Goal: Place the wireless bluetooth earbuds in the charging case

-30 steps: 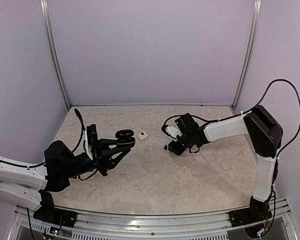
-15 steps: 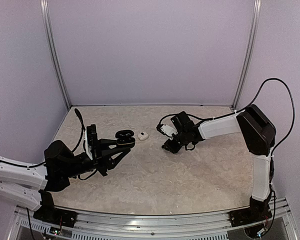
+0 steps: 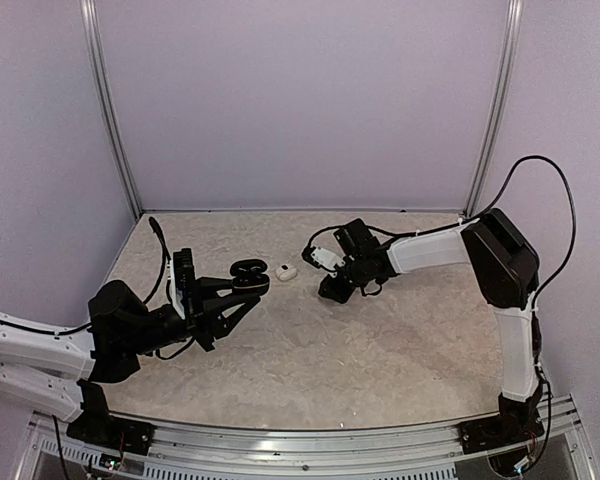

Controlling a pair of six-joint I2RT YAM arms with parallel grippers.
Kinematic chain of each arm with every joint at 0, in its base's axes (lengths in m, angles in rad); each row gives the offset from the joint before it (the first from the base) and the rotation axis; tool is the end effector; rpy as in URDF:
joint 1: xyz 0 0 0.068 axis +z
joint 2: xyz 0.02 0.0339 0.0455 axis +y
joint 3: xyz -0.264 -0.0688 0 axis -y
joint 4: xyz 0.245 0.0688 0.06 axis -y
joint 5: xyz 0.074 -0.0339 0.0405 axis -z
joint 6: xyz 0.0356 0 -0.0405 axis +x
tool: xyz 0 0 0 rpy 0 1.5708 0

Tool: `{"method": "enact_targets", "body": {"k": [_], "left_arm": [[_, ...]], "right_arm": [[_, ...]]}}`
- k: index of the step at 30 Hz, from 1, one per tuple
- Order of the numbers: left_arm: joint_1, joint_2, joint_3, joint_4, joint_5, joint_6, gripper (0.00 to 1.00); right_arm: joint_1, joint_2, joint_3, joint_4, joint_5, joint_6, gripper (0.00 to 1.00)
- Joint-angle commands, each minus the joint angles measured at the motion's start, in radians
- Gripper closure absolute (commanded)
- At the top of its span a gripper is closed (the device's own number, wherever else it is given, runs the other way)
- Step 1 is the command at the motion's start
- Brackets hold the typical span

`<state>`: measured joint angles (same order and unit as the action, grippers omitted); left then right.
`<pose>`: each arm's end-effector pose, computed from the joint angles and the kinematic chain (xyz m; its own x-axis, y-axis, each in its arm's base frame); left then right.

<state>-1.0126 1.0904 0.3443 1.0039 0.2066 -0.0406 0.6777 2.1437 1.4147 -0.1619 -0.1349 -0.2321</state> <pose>0.1124 -0.1938 0.2531 0.0970 -0.2303 -0.9683 0.9399 0.3411 0.0130 0.3511 0.2887 0.1319 -0.4315 -0.6399 -0.6359 -0.8081 0.5875 -0.0428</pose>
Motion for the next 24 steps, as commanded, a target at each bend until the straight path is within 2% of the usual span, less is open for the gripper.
{"method": "enact_targets", "body": {"k": [1,14,19,24], "left_arm": [[0.008,-0.004,-0.008,0.031,0.012,0.007,1.00],[0.008,-0.023,0.001,0.013,0.004,0.002,1.00],[0.008,-0.026,0.005,0.009,0.010,0.000,1.00],[0.009,-0.028,0.007,0.006,0.008,0.001,1.00]], "right_arm": [[-0.006,0.042,0.025,-0.054,-0.025,-0.004,0.70],[-0.007,-0.035,-0.071,-0.171,-0.080,0.116,0.83],[-0.004,-0.145,-0.195,-0.179,-0.187,0.191,0.84],[0.055,-0.255,-0.352,-0.186,-0.209,0.260,0.84]]}}
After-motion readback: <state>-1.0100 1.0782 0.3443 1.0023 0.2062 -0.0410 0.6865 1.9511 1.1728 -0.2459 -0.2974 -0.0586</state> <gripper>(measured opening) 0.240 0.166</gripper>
